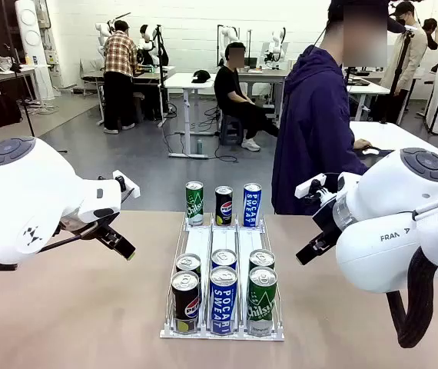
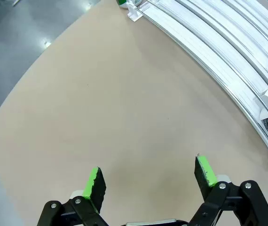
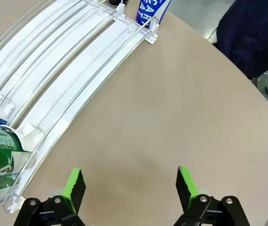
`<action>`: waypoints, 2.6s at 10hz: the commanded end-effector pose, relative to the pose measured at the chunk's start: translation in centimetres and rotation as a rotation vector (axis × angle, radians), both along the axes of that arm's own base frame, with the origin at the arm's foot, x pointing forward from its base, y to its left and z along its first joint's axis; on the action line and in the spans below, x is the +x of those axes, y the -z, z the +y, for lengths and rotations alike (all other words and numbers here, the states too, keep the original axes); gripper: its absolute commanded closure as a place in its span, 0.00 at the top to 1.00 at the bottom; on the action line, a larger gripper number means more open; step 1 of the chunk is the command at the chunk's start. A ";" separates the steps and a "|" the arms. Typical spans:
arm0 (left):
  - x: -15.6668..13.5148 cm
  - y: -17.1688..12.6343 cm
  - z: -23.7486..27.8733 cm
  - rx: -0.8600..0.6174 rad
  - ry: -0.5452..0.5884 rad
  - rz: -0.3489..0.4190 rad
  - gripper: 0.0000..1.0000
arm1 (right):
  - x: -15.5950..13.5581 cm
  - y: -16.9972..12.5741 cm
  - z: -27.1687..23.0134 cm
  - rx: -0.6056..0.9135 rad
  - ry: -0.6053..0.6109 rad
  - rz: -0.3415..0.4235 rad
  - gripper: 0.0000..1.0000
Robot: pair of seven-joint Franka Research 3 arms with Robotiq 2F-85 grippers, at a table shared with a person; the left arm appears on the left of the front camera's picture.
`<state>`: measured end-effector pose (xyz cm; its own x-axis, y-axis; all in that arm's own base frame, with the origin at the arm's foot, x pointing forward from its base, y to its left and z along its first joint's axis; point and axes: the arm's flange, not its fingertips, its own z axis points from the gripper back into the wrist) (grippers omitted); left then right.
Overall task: Retrieve and hand over the desired beverage to the person.
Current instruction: Pick up a can of the same type that the person held from the Automatic Can Dispenser.
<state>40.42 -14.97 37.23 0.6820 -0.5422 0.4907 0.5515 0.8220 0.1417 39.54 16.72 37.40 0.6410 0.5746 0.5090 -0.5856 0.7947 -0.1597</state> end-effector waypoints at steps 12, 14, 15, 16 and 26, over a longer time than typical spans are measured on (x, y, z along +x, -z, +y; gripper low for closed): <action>0.0 0.0 0.0 0.000 0.000 0.000 1.00 | 0.0 0.0 0.0 0.000 0.000 0.000 1.00; 0.0 0.0 0.0 0.000 0.000 0.000 1.00 | 0.0 0.0 0.0 0.000 0.000 0.000 1.00; 0.0 0.0 0.0 0.000 0.000 0.000 1.00 | 0.0 0.0 0.0 0.000 0.000 0.000 1.00; 0.0 0.0 0.0 0.000 0.000 0.000 1.00 | 0.0 0.0 0.0 0.000 0.000 0.000 1.00; -7.7 -21.6 0.2 -0.037 0.024 -0.226 1.00 | -8.9 -21.0 -1.0 -0.006 0.007 -0.154 1.00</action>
